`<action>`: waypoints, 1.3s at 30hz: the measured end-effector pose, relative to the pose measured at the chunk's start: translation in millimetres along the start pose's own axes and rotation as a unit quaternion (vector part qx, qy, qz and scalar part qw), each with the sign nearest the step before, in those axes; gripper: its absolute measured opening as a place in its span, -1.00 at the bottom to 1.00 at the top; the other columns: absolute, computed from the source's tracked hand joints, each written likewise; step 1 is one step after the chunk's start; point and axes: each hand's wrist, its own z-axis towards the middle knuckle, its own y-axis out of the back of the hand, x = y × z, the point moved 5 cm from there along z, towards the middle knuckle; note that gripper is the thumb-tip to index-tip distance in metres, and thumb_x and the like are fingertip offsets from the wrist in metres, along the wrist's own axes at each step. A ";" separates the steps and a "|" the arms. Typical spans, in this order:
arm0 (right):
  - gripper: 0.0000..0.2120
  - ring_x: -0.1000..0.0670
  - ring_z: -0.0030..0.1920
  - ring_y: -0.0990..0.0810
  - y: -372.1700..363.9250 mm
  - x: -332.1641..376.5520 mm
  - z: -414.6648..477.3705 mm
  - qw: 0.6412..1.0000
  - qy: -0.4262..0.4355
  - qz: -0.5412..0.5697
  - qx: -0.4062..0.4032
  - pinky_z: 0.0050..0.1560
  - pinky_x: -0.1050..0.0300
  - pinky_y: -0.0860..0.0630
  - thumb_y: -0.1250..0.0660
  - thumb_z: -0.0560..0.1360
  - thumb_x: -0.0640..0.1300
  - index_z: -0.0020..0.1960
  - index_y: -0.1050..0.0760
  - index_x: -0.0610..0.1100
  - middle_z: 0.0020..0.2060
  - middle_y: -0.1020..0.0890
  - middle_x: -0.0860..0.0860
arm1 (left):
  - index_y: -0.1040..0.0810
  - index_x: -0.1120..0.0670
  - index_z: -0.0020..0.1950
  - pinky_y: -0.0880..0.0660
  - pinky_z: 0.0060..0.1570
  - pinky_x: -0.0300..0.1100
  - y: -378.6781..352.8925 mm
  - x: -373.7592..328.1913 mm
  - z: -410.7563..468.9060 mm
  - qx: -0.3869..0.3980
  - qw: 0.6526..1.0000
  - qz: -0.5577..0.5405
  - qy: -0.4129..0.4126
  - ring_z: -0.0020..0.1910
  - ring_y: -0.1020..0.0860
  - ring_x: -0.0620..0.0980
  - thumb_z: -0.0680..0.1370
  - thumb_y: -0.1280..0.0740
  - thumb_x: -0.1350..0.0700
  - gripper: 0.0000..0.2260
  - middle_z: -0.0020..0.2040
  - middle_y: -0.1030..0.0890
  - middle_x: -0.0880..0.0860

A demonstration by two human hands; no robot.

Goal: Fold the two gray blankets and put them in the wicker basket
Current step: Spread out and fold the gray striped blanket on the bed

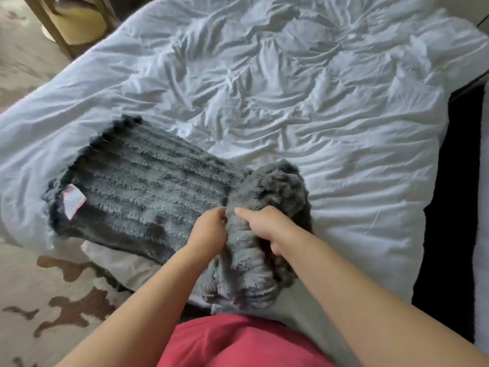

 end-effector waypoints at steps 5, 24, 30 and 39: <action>-0.57 -0.04 0.04 -0.57 -47.3 44.1 19.3 0.994 0.006 -0.015 0.108 -0.10 0.17 -0.50 -0.29 0.51 0.19 0.21 -0.53 -0.10 0.16 -0.57 -0.04 | -0.51 -0.11 0.23 -0.39 -0.06 -0.22 63.7 22.5 -22.9 -0.135 0.982 -0.132 -0.019 0.08 -0.54 -0.14 0.51 -0.30 -0.08 -0.71 -0.02 -0.56 -0.21; -0.79 -0.05 -0.25 -0.53 21.4 -102.2 45.9 0.977 -0.133 0.167 0.018 -0.21 0.13 -0.42 -0.32 0.53 0.05 -0.06 -0.49 -0.10 -0.20 -0.56 -0.09 | -0.30 0.03 0.41 -0.46 -0.09 -0.11 11.0 38.9 28.6 0.083 0.983 0.164 -0.002 0.12 -0.50 0.18 0.49 -0.22 0.19 -0.53 0.29 -0.42 0.20; -0.78 -0.02 -0.43 -0.35 16.3 -41.8 27.6 0.985 0.089 0.055 -0.137 -0.38 0.11 -0.23 -0.31 0.36 -0.21 -0.43 -0.37 -0.09 -0.49 -0.41 -0.03 | -0.27 -0.07 0.26 -0.33 -0.39 -0.20 18.6 15.1 12.6 0.151 0.983 0.044 -0.099 -0.26 -0.48 -0.08 0.45 -0.23 0.23 -0.58 -0.10 -0.50 0.01; -0.74 0.00 -0.46 -0.38 -56.7 18.1 5.8 0.988 0.145 0.051 -0.035 -0.42 0.15 -0.28 -0.36 0.32 -0.18 -0.52 -0.41 -0.12 -0.56 -0.42 0.00 | -0.49 0.17 0.24 -0.41 0.17 -0.18 34.7 57.2 35.4 0.231 0.972 -0.042 0.002 0.21 -0.49 0.00 0.52 -0.21 0.27 -0.70 0.24 -0.55 0.12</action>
